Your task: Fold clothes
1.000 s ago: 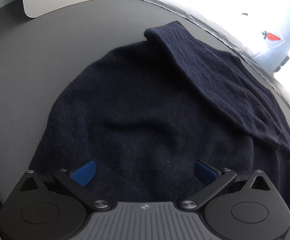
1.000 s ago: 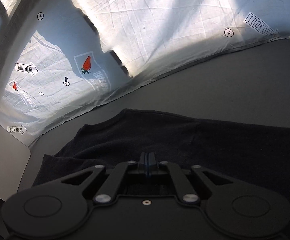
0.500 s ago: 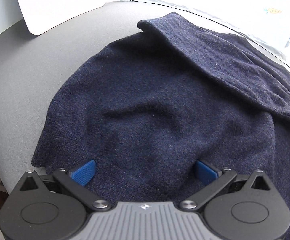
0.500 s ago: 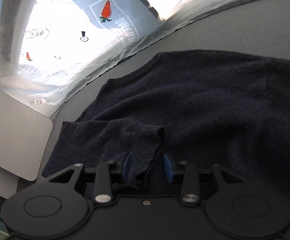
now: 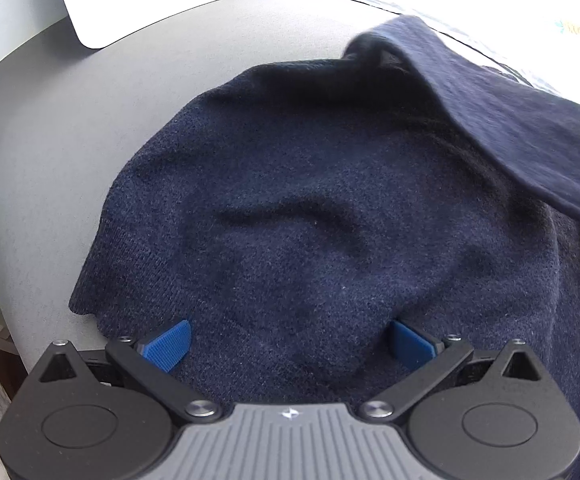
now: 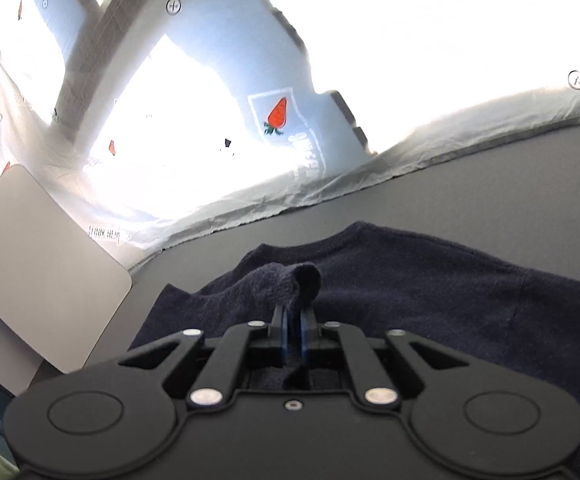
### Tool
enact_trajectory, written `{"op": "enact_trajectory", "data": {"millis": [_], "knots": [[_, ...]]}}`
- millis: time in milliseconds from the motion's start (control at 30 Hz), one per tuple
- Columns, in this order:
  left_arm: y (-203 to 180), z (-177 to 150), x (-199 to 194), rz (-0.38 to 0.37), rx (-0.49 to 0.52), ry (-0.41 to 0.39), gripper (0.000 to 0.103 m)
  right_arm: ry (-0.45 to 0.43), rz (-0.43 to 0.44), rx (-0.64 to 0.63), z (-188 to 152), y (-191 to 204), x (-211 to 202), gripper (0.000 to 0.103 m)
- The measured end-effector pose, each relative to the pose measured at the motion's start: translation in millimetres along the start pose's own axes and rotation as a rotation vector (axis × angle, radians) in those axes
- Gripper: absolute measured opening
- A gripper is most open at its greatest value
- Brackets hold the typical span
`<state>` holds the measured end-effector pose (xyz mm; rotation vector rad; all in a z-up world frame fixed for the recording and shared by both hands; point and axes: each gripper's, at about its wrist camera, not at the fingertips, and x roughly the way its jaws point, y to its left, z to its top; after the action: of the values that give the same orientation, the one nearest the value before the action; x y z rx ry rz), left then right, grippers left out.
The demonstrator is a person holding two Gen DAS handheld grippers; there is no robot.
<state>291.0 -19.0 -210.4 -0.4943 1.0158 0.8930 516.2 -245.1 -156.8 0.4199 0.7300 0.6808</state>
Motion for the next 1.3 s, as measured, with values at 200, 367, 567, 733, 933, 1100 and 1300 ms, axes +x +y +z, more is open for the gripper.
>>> {"op": "enact_trajectory", "data": {"millis": [200,367,567,733,933,1100,1300], "knots": [[0.1,-1.8,-1.1,0.007,-0.004,-0.01,0.103,0.04,-0.223,0.082,10.4,-74.5,-6.7,0.008],[0.2,-3.2,-2.1,0.012,-0.007,-0.018,0.103,0.108,-0.218,0.089,-17.9,-88.7,2.8,0.045],[-2.6,-4.2,-3.4,0.018,-0.012,-0.019,0.103,0.099,-0.226,0.133,-21.8,-91.7,10.4,0.044],[-2.2,-4.0,-2.4,0.015,-0.009,-0.02,0.103,0.073,-0.209,0.04,-9.2,-81.2,3.7,0.01],[-0.8,-3.0,-1.0,0.012,-0.005,-0.022,0.103,-0.025,-0.187,-0.185,15.2,-48.0,-19.7,0.008],[2.8,-2.7,-1.3,0.009,-0.005,-0.026,0.103,-0.146,-0.284,-0.022,41.1,-75.5,-45.4,0.008],[14.5,4.1,2.6,0.001,0.005,-0.027,0.103,-0.001,-0.359,-0.091,18.7,-94.5,-24.0,0.008]]}}
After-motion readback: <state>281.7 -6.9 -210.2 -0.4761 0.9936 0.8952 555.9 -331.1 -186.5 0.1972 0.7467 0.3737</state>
